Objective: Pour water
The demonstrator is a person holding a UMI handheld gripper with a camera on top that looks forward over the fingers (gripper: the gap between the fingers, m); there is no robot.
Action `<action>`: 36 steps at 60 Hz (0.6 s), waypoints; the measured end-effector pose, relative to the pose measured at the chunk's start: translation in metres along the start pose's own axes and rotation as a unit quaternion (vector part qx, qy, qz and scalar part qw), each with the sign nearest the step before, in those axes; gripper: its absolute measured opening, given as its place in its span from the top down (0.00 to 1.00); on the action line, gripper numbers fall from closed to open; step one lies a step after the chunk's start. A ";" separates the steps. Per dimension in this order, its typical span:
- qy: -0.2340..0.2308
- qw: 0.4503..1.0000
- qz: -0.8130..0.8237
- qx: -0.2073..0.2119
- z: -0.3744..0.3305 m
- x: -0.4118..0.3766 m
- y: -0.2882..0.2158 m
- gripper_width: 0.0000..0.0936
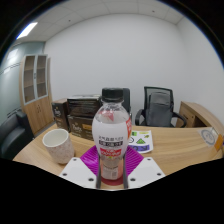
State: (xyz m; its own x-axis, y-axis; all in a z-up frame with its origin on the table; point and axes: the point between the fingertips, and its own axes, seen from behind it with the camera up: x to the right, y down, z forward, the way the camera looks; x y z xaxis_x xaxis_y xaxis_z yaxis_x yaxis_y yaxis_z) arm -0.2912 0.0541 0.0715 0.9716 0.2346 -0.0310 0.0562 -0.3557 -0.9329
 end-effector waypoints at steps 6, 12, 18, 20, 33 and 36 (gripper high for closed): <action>0.006 1.000 -0.007 0.010 0.000 -0.001 0.000 0.62; 0.008 1.000 -0.006 -0.004 -0.001 0.000 0.000 0.51; 0.013 0.999 -0.001 -0.032 -0.007 0.000 0.002 0.26; 0.014 0.999 -0.001 -0.039 -0.012 0.000 0.002 0.08; 0.055 0.996 -0.020 -0.072 -0.094 -0.003 -0.024 0.08; 0.065 0.994 -0.018 -0.083 -0.122 -0.008 -0.031 0.08</action>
State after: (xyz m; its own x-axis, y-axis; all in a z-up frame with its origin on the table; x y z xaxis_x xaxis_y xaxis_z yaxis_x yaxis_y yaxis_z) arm -0.2722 -0.0472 0.1447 0.9893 0.1341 0.0579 0.1177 -0.4966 -0.8599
